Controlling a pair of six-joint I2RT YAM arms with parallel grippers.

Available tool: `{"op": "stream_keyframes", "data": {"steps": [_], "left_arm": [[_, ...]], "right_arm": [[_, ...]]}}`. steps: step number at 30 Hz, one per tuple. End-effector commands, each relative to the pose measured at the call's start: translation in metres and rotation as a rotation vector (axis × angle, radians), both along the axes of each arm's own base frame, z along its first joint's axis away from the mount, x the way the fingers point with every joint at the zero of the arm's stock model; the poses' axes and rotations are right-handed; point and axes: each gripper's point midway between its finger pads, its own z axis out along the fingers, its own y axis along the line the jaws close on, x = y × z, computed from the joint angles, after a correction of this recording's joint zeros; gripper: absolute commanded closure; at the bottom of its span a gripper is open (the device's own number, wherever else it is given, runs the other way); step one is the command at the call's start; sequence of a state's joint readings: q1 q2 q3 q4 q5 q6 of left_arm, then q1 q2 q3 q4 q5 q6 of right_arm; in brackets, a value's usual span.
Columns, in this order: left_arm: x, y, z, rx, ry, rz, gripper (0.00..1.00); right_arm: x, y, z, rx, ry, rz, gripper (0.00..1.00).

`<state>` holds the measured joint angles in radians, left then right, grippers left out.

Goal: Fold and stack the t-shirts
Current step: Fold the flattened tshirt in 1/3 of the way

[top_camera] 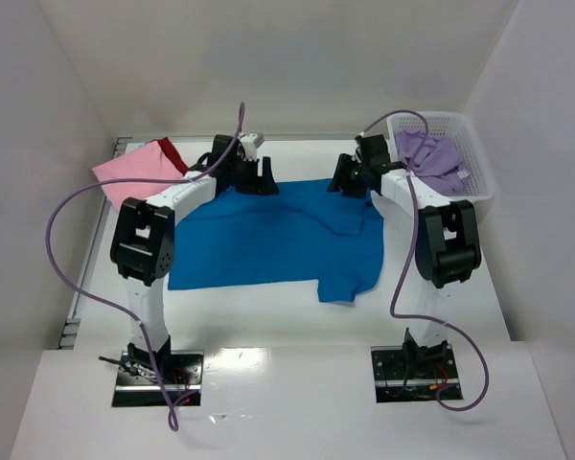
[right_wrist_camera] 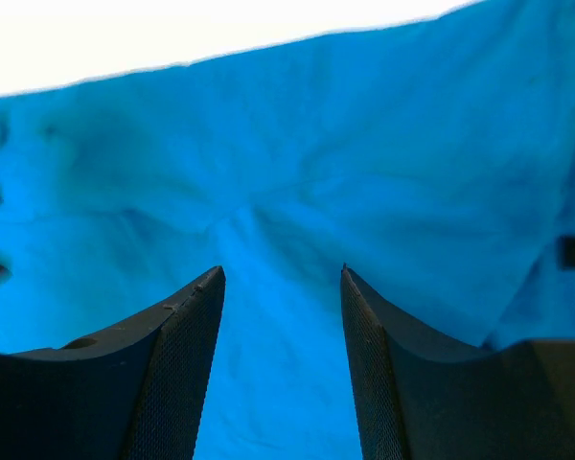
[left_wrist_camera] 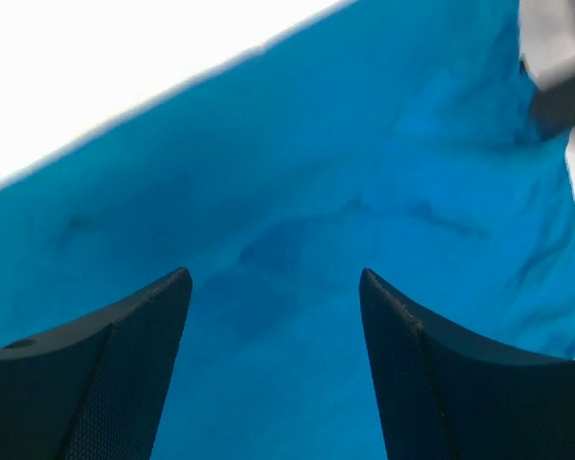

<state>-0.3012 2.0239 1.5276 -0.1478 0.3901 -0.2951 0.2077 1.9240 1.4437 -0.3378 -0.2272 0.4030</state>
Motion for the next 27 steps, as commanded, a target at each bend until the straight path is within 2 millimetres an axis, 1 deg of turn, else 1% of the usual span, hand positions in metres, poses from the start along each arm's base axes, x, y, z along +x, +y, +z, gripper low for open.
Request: {"op": "stream_keyframes", "data": {"steps": [1, 2, 3, 4, 5, 6, 7, 8, 10, 11, 12, 13, 14, 15, 16, 17, 18, 19, 21, 22, 23, 24, 25, 27], "left_arm": [[0.022, -0.022, 0.003, -0.067, -0.054, -0.012, 0.21], [0.022, -0.022, -0.005, -0.063, -0.041, -0.012, 0.21], [0.024, -0.023, -0.009, -0.062, -0.040, -0.012, 0.21], [0.026, -0.024, -0.006, -0.071, -0.042, -0.006, 0.21], [0.027, -0.023, -0.013, -0.062, -0.032, 0.002, 0.21], [0.028, -0.023, -0.019, -0.060, -0.026, 0.002, 0.21], [0.032, -0.023, -0.020, -0.055, -0.033, 0.010, 0.21], [0.035, -0.024, -0.024, -0.060, -0.023, 0.016, 0.21], [0.037, -0.025, -0.029, -0.056, -0.010, 0.017, 0.21], [0.037, -0.025, -0.035, -0.057, 0.005, 0.022, 0.21], [0.037, -0.025, -0.035, -0.057, 0.006, 0.022, 0.21], [0.037, -0.025, -0.035, -0.057, 0.006, 0.022, 0.21], [0.038, -0.023, -0.041, -0.050, 0.017, 0.044, 0.21], [0.038, -0.023, -0.041, -0.050, 0.017, 0.044, 0.21], [0.038, -0.023, -0.041, -0.050, 0.017, 0.044, 0.21], [0.039, -0.022, -0.041, -0.050, 0.022, 0.061, 0.21], [0.039, -0.022, -0.046, -0.053, 0.037, 0.067, 0.21], [0.041, -0.017, -0.046, -0.053, 0.037, 0.077, 0.21], [0.039, -0.017, -0.047, -0.050, 0.045, 0.077, 0.21], [0.041, -0.015, -0.048, -0.044, 0.043, 0.085, 0.21], [0.038, -0.015, -0.055, -0.041, 0.068, 0.091, 0.21], [0.035, -0.014, -0.057, -0.036, 0.083, 0.092, 0.21], [0.036, -0.014, -0.060, -0.033, 0.091, 0.092, 0.21], [0.036, -0.014, -0.063, -0.028, 0.104, 0.093, 0.21]], "right_arm": [[-0.033, 0.037, 0.028, 0.021, -0.056, 0.097, 0.43], [-0.048, 0.044, 0.021, 0.013, -0.029, 0.109, 0.44], [-0.051, 0.042, 0.020, 0.012, -0.024, 0.109, 0.45], [-0.058, 0.043, 0.016, -0.010, -0.015, 0.107, 0.45], [-0.065, 0.039, 0.012, -0.021, -0.005, 0.099, 0.45], [-0.073, 0.042, 0.009, -0.025, 0.010, 0.113, 0.46], [-0.077, 0.043, 0.008, -0.028, 0.014, 0.108, 0.48], [-0.084, 0.042, 0.004, -0.025, 0.032, 0.099, 0.50], [-0.096, 0.047, 0.010, -0.018, 0.030, 0.113, 0.50], [-0.100, 0.041, 0.007, -0.032, 0.033, 0.086, 0.50], [-0.103, 0.044, 0.003, -0.040, 0.032, 0.092, 0.50], [-0.105, 0.041, 0.003, -0.048, 0.030, 0.085, 0.50], [-0.107, 0.037, -0.005, -0.060, 0.040, 0.062, 0.50], [-0.109, 0.034, -0.009, -0.070, 0.048, 0.056, 0.51], [-0.107, 0.035, -0.008, -0.061, 0.041, 0.049, 0.51], [-0.104, 0.030, -0.012, -0.088, 0.041, 0.027, 0.51], [-0.103, 0.028, -0.017, -0.101, 0.049, 0.019, 0.51], [-0.104, 0.025, -0.019, -0.114, 0.054, 0.010, 0.51], [-0.103, 0.021, -0.028, -0.147, 0.066, 0.001, 0.51], [-0.100, 0.022, -0.032, -0.150, 0.073, 0.002, 0.51], [-0.100, 0.020, -0.036, -0.163, 0.079, -0.006, 0.51], [-0.099, 0.017, -0.041, -0.177, 0.087, -0.014, 0.51], [-0.096, 0.018, -0.042, -0.177, 0.087, -0.014, 0.51], [-0.094, 0.018, -0.051, -0.192, 0.104, -0.018, 0.50]]}}
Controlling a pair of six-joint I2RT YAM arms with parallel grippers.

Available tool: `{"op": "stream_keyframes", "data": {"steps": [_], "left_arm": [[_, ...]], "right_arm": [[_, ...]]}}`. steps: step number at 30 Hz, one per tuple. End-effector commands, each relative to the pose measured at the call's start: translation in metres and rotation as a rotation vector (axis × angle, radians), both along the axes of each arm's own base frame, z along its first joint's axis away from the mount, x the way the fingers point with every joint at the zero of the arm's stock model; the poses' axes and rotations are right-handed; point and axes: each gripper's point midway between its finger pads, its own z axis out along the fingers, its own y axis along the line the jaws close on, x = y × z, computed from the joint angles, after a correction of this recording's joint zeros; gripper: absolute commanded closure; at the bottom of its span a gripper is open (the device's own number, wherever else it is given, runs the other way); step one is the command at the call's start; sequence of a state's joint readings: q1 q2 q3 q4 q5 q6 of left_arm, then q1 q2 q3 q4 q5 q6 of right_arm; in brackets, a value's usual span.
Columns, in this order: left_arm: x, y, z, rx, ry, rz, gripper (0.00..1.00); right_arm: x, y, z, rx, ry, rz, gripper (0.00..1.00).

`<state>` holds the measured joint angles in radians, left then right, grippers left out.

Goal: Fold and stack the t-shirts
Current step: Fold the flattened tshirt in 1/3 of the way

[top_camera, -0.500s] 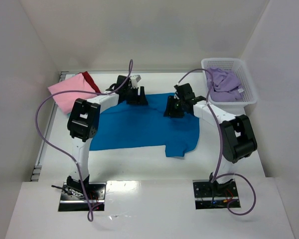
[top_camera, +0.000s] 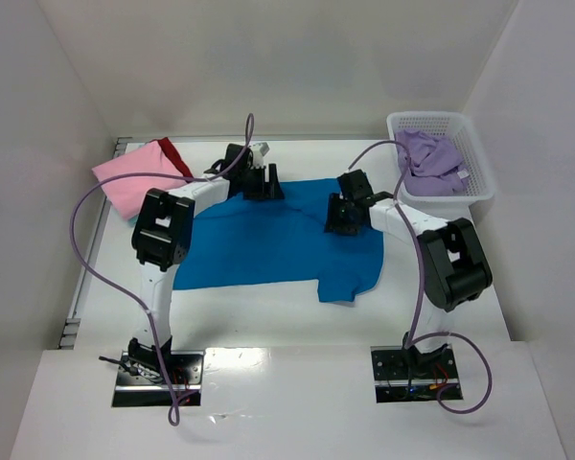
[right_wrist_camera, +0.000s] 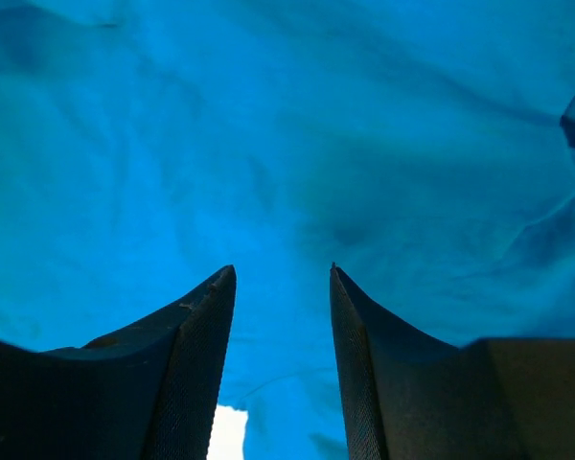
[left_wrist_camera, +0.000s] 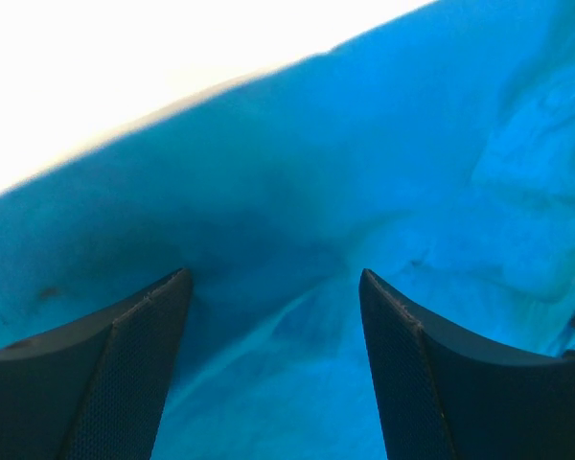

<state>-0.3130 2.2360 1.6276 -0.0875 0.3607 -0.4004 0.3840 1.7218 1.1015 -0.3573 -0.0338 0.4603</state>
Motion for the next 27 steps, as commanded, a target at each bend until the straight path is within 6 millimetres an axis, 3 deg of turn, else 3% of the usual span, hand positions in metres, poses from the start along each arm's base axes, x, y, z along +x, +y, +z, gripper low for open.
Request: {"op": "stream_keyframes", "data": {"steps": [1, 6, 8, 17, 24, 27], "left_arm": [[0.009, 0.000, -0.004, -0.002, 0.008, 0.018, 0.21], [0.008, 0.002, -0.006, 0.002, 0.020, 0.031, 0.21], [0.009, 0.007, -0.007, 0.004, 0.029, 0.040, 0.21], [0.008, 0.006, -0.007, 0.003, 0.026, 0.027, 0.21], [0.010, 0.011, -0.007, 0.003, 0.026, 0.037, 0.21], [0.010, 0.010, -0.007, 0.002, 0.023, 0.024, 0.21]], "right_arm": [[0.017, 0.002, -0.002, -0.031, -0.033, -0.025, 0.47], [0.024, 0.002, -0.013, -0.047, -0.023, -0.033, 0.47], [0.028, -0.001, -0.014, -0.067, -0.030, -0.046, 0.42], [0.045, -0.005, -0.007, -0.089, -0.087, -0.092, 0.38], [0.052, -0.003, -0.005, -0.070, -0.104, -0.126, 0.55], [0.057, -0.001, -0.001, -0.053, -0.124, -0.136, 0.56]]}}
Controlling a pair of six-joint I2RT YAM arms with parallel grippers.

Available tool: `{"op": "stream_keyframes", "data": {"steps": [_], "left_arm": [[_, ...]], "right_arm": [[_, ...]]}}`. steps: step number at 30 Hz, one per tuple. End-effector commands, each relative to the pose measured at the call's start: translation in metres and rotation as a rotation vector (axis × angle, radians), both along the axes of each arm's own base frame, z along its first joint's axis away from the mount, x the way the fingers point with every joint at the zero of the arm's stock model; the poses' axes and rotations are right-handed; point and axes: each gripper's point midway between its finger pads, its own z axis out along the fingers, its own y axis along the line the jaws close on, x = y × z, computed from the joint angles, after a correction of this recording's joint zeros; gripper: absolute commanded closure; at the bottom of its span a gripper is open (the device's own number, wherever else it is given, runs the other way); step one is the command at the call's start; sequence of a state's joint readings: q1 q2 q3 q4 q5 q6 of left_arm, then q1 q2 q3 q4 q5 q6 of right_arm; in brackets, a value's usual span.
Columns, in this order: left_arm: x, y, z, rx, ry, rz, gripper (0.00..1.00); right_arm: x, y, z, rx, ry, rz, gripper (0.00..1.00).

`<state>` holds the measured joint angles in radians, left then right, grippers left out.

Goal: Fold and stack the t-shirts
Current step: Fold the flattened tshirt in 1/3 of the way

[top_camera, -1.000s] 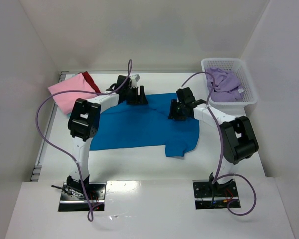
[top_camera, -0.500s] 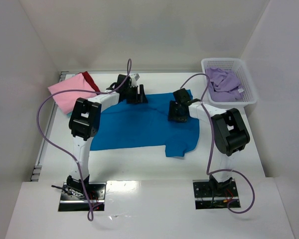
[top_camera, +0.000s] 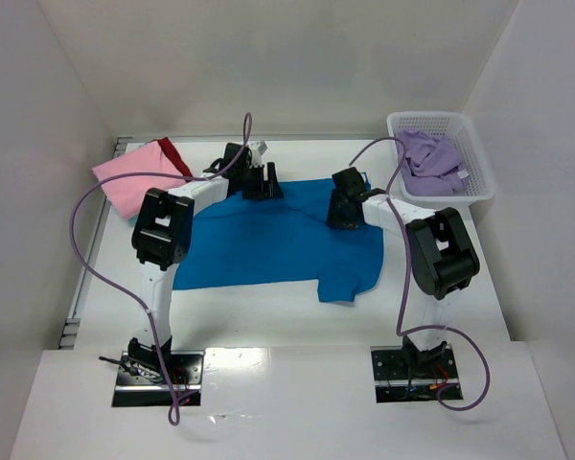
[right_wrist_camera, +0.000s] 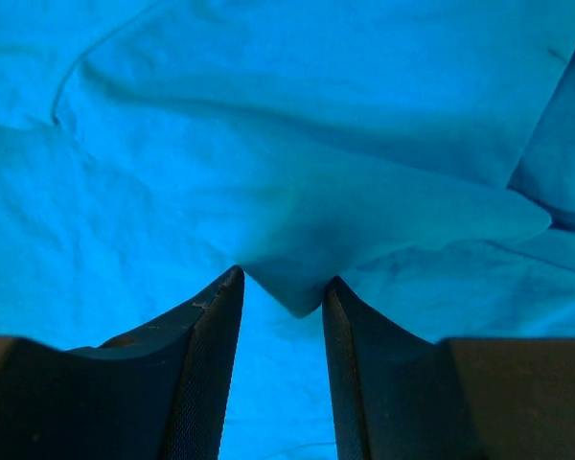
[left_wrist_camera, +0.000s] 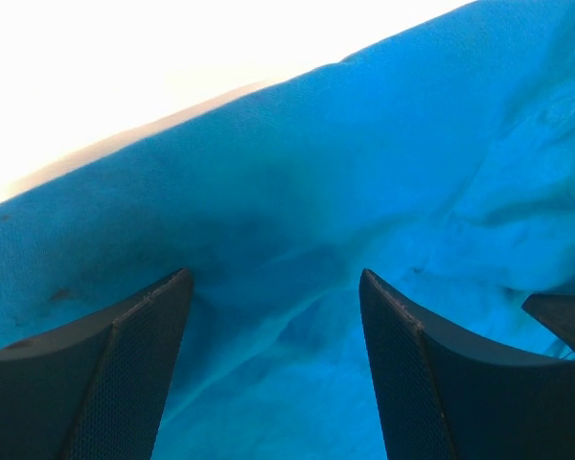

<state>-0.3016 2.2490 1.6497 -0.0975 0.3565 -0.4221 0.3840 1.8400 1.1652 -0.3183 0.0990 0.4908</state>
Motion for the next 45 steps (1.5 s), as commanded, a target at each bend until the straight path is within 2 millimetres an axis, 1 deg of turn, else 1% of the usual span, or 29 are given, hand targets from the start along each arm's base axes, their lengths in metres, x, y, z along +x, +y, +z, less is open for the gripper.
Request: {"op": "stream_keyframes", "data": {"steps": [1, 2, 4, 5, 7, 8, 12, 15, 16, 18, 19, 21, 22, 23, 24, 25, 26, 27, 30, 31, 32, 34, 35, 37, 38, 40, 41, 43, 45], "left_arm": [[0.003, 0.005, -0.007, 0.010, 0.011, -0.004, 0.21], [0.006, 0.010, -0.007, 0.010, 0.011, 0.005, 0.21], [0.004, 0.011, -0.008, 0.013, 0.020, 0.005, 0.21], [0.004, 0.011, -0.008, 0.013, 0.020, 0.005, 0.21], [0.006, 0.009, -0.004, 0.009, 0.007, -0.008, 0.21], [0.007, 0.014, -0.009, 0.011, 0.016, 0.001, 0.21], [0.007, 0.014, -0.009, 0.011, 0.016, 0.001, 0.21], [0.006, 0.013, -0.009, 0.005, 0.018, -0.005, 0.21], [0.005, 0.013, -0.014, 0.007, 0.027, -0.005, 0.21], [0.008, 0.012, -0.010, 0.005, 0.018, -0.005, 0.21], [0.008, 0.012, -0.010, 0.005, 0.018, -0.005, 0.21], [0.008, 0.012, -0.010, 0.005, 0.018, -0.005, 0.21], [0.007, 0.012, -0.015, 0.007, 0.027, -0.005, 0.21], [0.008, 0.012, -0.013, 0.007, 0.027, -0.005, 0.21], [0.008, 0.012, -0.013, 0.007, 0.027, -0.005, 0.21], [0.008, 0.012, -0.013, 0.012, 0.022, -0.011, 0.21], [0.006, 0.013, -0.015, 0.014, 0.030, -0.011, 0.21], [0.008, 0.018, -0.015, 0.014, 0.031, -0.002, 0.21], [0.008, 0.018, -0.015, 0.014, 0.031, -0.002, 0.21], [0.008, 0.018, -0.015, 0.014, 0.031, -0.002, 0.21], [0.008, 0.018, -0.020, 0.017, 0.039, -0.002, 0.21], [0.008, 0.018, -0.020, 0.017, 0.040, -0.002, 0.21], [0.008, 0.018, -0.020, 0.017, 0.040, -0.002, 0.21], [0.010, 0.018, -0.017, 0.019, 0.026, -0.008, 0.21], [0.009, 0.018, -0.021, 0.021, 0.034, -0.008, 0.21], [0.008, 0.018, -0.023, 0.024, 0.043, -0.008, 0.21], [0.008, 0.018, -0.023, 0.024, 0.043, -0.008, 0.21], [0.008, 0.018, -0.023, 0.024, 0.043, -0.008, 0.21], [0.008, 0.018, -0.023, 0.024, 0.043, -0.008, 0.21]], "right_arm": [[0.030, 0.012, 0.022, 0.040, -0.117, -0.032, 0.56], [0.033, 0.012, 0.026, 0.035, -0.129, -0.038, 0.58], [0.037, 0.011, 0.029, 0.035, -0.141, -0.055, 0.64], [0.037, 0.009, 0.026, 0.027, -0.136, -0.070, 0.65], [0.043, 0.005, 0.030, 0.008, -0.158, -0.091, 0.65], [0.042, 0.002, 0.029, 0.001, -0.152, -0.104, 0.65], [0.049, -0.003, 0.034, 0.000, -0.172, -0.124, 0.65], [0.048, -0.001, 0.034, 0.007, -0.170, -0.118, 0.80], [0.046, -0.002, 0.028, -0.001, -0.152, -0.118, 0.86], [0.047, 0.003, 0.034, 0.018, -0.148, -0.103, 1.00], [0.043, 0.002, 0.031, 0.015, -0.128, -0.110, 1.00], [0.045, 0.004, 0.038, 0.042, -0.120, -0.098, 1.00], [0.042, 0.007, 0.041, 0.057, -0.114, -0.087, 1.00], [0.043, 0.005, 0.048, 0.078, -0.113, -0.086, 1.00], [0.038, 0.013, 0.052, 0.122, -0.095, -0.068, 1.00], [0.039, 0.011, 0.052, 0.142, -0.088, -0.078, 1.00], [0.032, 0.010, 0.055, 0.144, -0.067, -0.072, 1.00], [0.031, 0.008, 0.062, 0.161, -0.069, -0.084, 1.00], [0.023, 0.007, 0.072, 0.189, -0.060, -0.082, 1.00], [0.017, 0.005, 0.066, 0.180, -0.034, -0.085, 1.00], [0.012, 0.005, 0.067, 0.187, -0.024, -0.078, 1.00], [0.004, 0.001, 0.062, 0.179, 0.019, -0.085, 1.00], [-0.004, 0.001, 0.057, 0.182, 0.051, -0.078, 1.00], [-0.009, 0.002, 0.057, 0.192, 0.058, -0.071, 1.00], [-0.012, 0.003, 0.054, 0.198, 0.070, -0.065, 0.98], [-0.020, 0.005, 0.048, 0.211, 0.099, -0.053, 0.96], [-0.020, 0.005, 0.048, 0.211, 0.100, -0.053, 0.92], [-0.025, 0.004, 0.040, 0.206, 0.113, -0.055, 0.92], [-0.027, 0.003, 0.029, 0.199, 0.134, -0.057, 0.88]]}}
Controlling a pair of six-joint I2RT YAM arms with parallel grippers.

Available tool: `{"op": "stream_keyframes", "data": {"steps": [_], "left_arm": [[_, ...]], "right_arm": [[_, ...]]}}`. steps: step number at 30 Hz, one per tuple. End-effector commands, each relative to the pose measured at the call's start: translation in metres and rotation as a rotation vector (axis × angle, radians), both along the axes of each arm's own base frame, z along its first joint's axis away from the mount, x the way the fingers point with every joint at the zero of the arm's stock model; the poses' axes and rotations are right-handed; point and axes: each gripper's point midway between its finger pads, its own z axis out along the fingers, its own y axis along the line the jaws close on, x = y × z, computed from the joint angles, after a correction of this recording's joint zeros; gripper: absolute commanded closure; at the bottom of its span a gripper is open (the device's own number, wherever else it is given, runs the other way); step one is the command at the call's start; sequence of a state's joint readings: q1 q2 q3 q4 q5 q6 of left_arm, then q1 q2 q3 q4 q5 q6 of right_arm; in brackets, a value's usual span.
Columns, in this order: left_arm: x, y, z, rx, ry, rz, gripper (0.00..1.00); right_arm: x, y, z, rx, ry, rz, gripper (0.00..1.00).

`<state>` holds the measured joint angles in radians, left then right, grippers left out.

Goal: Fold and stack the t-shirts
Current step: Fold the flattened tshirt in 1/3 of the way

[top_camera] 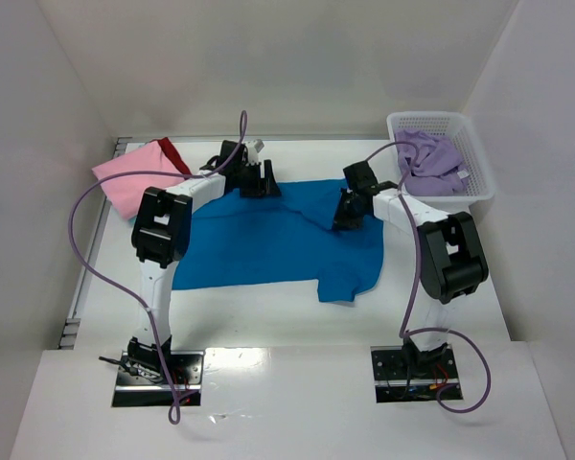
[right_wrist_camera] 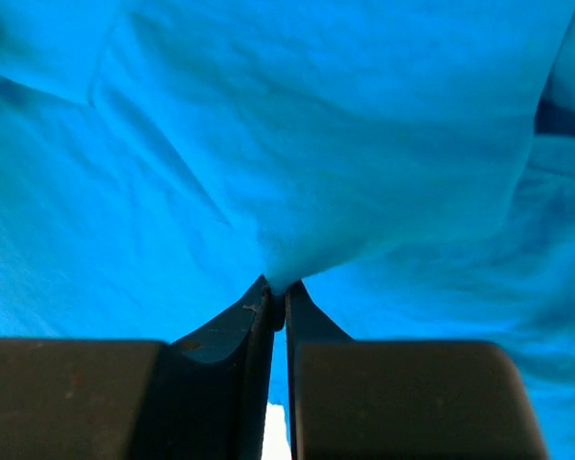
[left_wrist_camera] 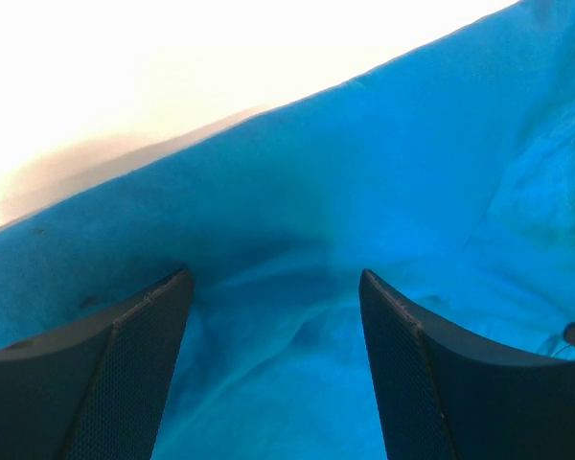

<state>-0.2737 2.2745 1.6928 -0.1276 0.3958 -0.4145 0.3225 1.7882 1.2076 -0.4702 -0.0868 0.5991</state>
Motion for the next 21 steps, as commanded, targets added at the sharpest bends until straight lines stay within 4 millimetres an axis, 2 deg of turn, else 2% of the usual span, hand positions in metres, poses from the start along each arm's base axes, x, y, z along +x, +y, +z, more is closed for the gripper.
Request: {"op": "stream_keyframes", "data": {"steps": [1, 4, 8, 10, 13, 17, 20, 21], "left_arm": [[0.001, 0.010, -0.023, 0.042, 0.028, -0.003, 0.21], [0.002, 0.008, -0.019, 0.034, 0.020, -0.009, 0.21], [0.005, 0.013, -0.019, 0.038, 0.015, -0.006, 0.21], [0.005, 0.013, -0.019, 0.038, 0.015, -0.006, 0.21], [0.004, 0.012, -0.019, 0.032, 0.017, -0.013, 0.21], [0.004, 0.012, -0.019, 0.032, 0.017, -0.013, 0.21], [0.004, 0.012, -0.019, 0.032, 0.017, -0.013, 0.21], [0.004, 0.012, -0.019, 0.032, 0.017, -0.013, 0.21]], "right_arm": [[-0.008, -0.003, 0.002, 0.008, 0.003, -0.006, 0.85], [-0.002, -0.004, 0.001, 0.001, -0.027, -0.003, 0.65], [0.010, 0.002, 0.029, 0.044, -0.126, 0.003, 0.46], [0.012, 0.004, 0.038, 0.061, -0.152, 0.009, 0.43], [0.013, 0.018, 0.046, 0.088, -0.172, 0.042, 0.38], [0.009, 0.047, 0.055, 0.112, -0.207, 0.089, 0.35], [0.001, 0.064, 0.040, 0.090, -0.164, 0.128, 0.34], [0.002, 0.063, 0.036, 0.080, -0.158, 0.123, 0.34]]}}
